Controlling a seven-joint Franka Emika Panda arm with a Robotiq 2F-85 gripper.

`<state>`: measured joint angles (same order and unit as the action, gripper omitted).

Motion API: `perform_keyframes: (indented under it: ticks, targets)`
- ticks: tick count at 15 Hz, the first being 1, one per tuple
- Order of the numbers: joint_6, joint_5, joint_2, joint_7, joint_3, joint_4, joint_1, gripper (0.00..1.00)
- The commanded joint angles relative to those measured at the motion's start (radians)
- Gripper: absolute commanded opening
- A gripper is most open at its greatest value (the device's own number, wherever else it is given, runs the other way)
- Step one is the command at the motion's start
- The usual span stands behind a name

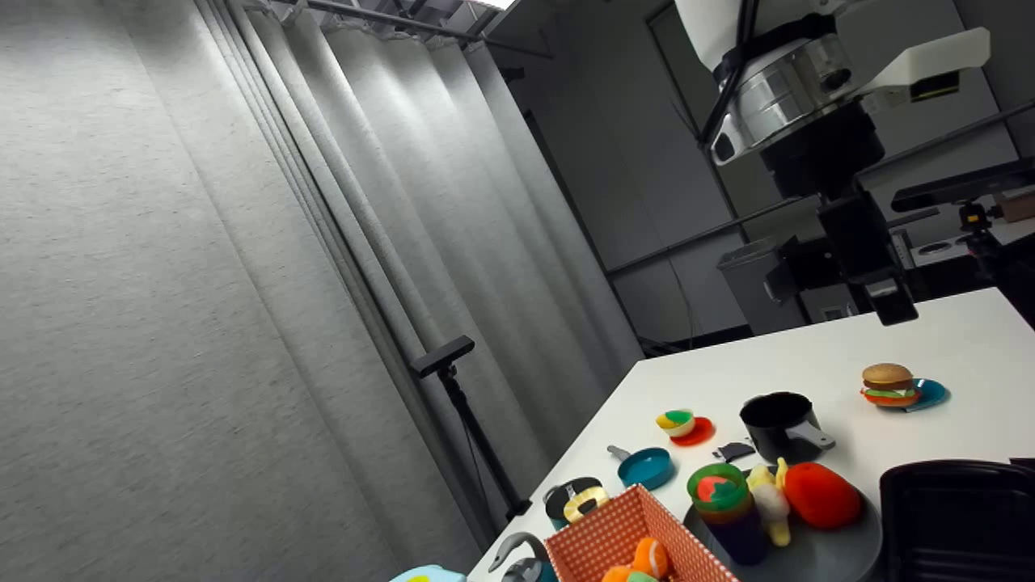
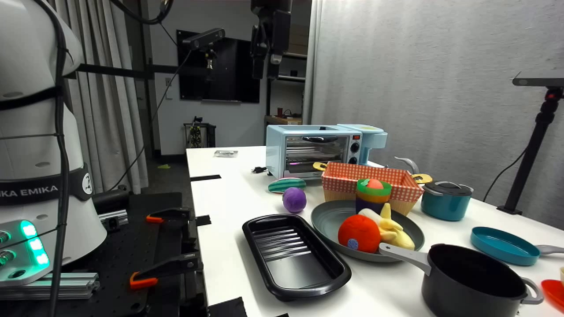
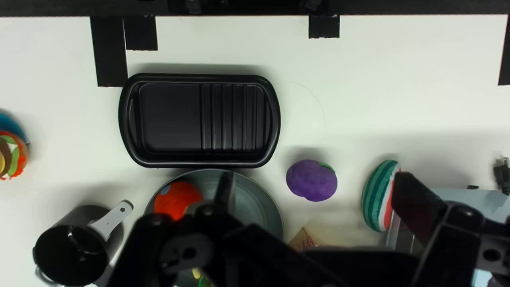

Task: Swap the orange plushy in the green cup with the orange and white plushy in the box

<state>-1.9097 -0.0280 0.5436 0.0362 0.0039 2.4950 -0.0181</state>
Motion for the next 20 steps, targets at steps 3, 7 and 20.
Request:
perform_keyframes:
  ticks: [3, 7, 20]
  targets:
    - [-0.094, 0.02, -0.072, -0.006, -0.016, 0.012, -0.009, 1.0]
    - [-0.248, 0.03, -0.153, -0.05, -0.019, 0.031, -0.037, 1.0]
    - [-0.562, 0.117, -0.381, -0.246, -0.009, -0.05, -0.076, 1.0]
